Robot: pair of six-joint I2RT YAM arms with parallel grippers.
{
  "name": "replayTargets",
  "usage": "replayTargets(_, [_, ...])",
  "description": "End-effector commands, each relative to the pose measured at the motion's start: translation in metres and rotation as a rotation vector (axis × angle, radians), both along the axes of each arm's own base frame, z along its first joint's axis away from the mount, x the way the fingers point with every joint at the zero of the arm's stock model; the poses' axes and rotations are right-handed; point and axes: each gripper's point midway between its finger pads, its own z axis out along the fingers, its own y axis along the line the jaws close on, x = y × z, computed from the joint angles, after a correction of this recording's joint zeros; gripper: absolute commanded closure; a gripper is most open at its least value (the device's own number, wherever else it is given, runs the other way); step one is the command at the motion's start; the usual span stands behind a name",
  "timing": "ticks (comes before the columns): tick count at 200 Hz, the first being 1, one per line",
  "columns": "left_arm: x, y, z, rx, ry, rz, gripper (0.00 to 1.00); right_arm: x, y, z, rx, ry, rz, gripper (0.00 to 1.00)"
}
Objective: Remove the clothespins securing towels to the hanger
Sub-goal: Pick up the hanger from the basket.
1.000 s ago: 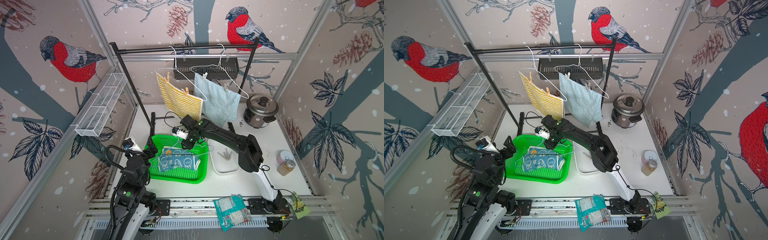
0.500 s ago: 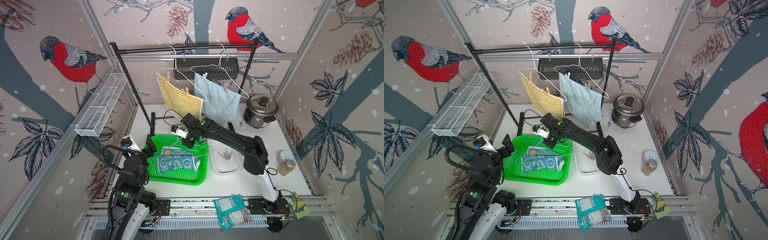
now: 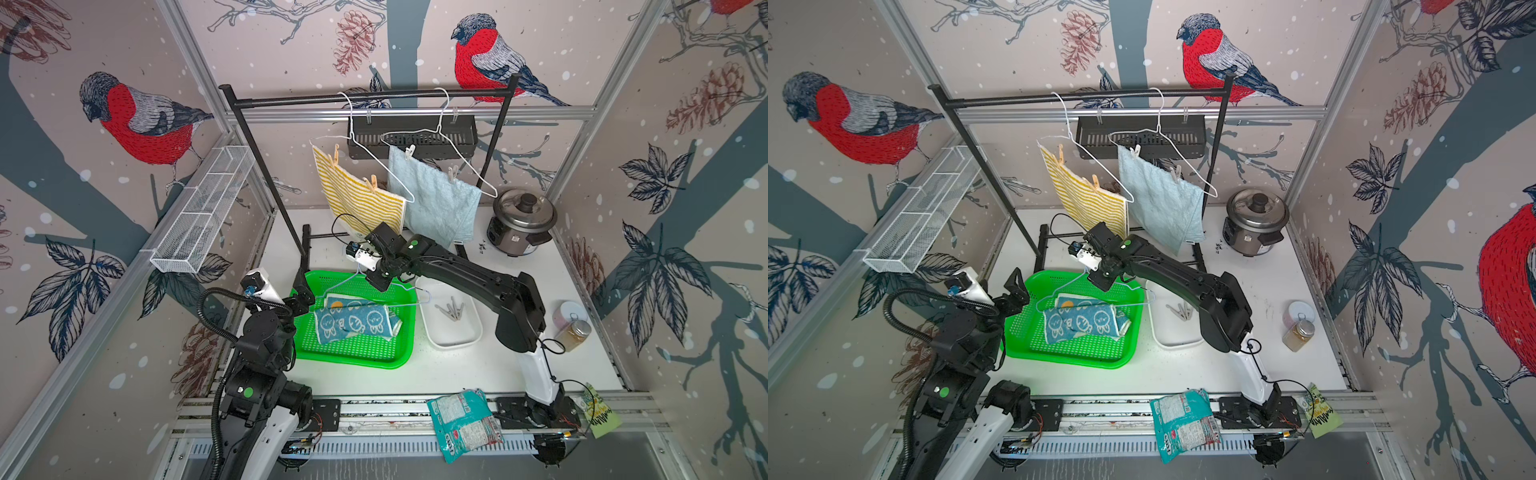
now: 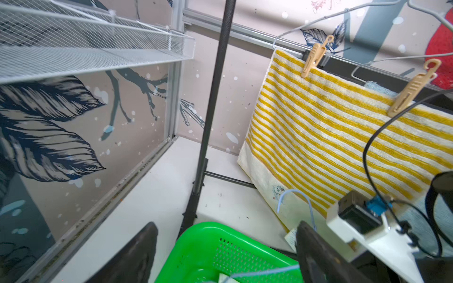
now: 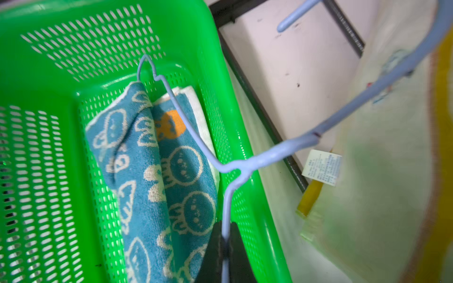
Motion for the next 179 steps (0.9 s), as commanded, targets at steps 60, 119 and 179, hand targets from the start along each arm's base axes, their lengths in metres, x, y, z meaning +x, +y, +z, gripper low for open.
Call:
replayTargets(60, [-0.011,-0.057,-0.028,-0.713,0.111,-0.249,0.14,-0.02,-0.017,0.107,0.281,-0.086,-0.114,1.0])
replayTargets(119, [-0.001,-0.11,-0.065,-1.066,0.334,-0.42,0.18,-0.037,-0.023,0.136,0.388,-0.124,-0.13,1.0])
replayTargets(179, [0.014,-0.122,-0.077,-1.192,0.368,-0.442,0.2,-0.043,-0.025,0.138,0.416,-0.135,-0.117,1.0])
